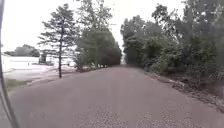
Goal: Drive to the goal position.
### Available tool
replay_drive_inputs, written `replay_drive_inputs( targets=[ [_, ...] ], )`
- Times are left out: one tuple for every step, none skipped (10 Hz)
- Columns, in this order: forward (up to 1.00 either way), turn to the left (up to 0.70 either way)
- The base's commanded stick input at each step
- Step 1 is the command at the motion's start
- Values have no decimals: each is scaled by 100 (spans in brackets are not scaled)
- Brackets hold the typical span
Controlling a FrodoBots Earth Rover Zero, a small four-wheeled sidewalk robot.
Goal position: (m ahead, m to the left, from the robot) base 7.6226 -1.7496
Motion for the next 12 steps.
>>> replay_drive_inputs(
  targets=[
    [70, -4],
    [70, -10],
    [70, -23],
    [70, -21],
    [70, 0],
    [70, 0],
    [70, 0],
    [70, 0],
    [70, 0],
    [70, 0],
    [70, 0],
    [70, 0]
  ],
)
